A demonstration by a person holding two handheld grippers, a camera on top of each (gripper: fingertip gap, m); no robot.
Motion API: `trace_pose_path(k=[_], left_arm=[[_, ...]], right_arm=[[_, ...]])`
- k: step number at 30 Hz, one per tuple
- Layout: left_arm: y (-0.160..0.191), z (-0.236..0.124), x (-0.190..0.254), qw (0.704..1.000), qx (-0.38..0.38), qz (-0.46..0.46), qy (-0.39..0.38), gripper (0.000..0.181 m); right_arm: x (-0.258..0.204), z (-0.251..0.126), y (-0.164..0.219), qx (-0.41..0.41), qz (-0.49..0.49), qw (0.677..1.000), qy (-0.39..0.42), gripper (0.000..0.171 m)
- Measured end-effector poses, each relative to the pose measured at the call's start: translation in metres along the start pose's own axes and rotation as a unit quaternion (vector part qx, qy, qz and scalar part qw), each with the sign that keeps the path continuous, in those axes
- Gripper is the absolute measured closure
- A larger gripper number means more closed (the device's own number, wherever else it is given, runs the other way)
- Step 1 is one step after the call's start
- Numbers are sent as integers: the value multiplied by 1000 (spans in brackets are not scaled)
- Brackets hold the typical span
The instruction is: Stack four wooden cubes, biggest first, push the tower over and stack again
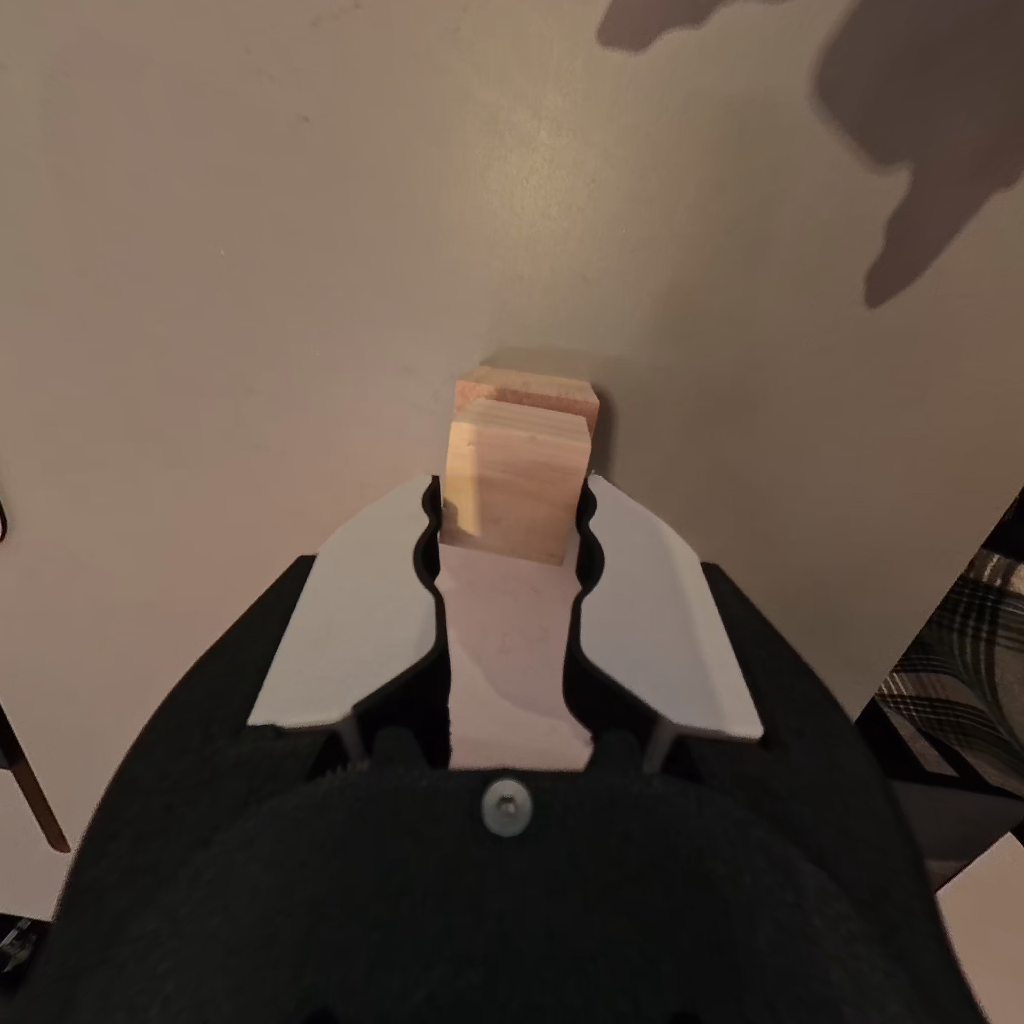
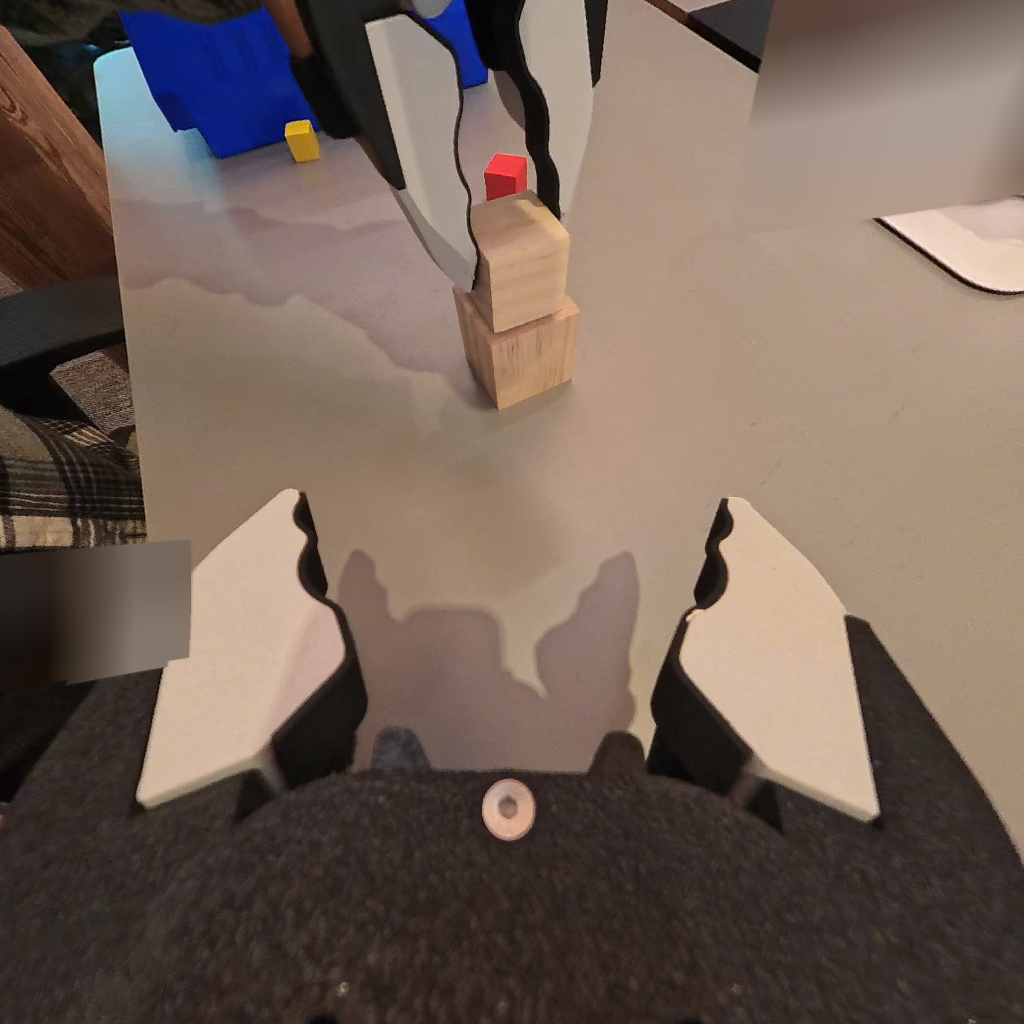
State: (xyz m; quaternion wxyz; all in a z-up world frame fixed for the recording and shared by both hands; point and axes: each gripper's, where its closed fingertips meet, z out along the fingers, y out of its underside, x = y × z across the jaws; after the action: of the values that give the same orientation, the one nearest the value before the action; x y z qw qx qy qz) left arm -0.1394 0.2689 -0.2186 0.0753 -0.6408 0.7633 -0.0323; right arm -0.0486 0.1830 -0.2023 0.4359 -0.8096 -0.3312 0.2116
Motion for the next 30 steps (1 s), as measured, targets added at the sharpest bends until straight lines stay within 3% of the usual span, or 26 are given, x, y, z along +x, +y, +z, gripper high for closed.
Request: trace_pose_path(k=[19, 25, 30], left_arm=[[2, 2, -1, 1000, 2, -17, -1, 130], [3, -4, -7, 1000, 10, -25, -15, 107], [16, -42, -36, 995, 56, -71, -49, 89]], right_arm=[[-2, 1, -2, 0, -2, 1000, 0, 39], [-2, 1, -2, 1, -2, 1000, 1, 36], [-2, -1, -3, 4, -2, 1000, 1, 35]])
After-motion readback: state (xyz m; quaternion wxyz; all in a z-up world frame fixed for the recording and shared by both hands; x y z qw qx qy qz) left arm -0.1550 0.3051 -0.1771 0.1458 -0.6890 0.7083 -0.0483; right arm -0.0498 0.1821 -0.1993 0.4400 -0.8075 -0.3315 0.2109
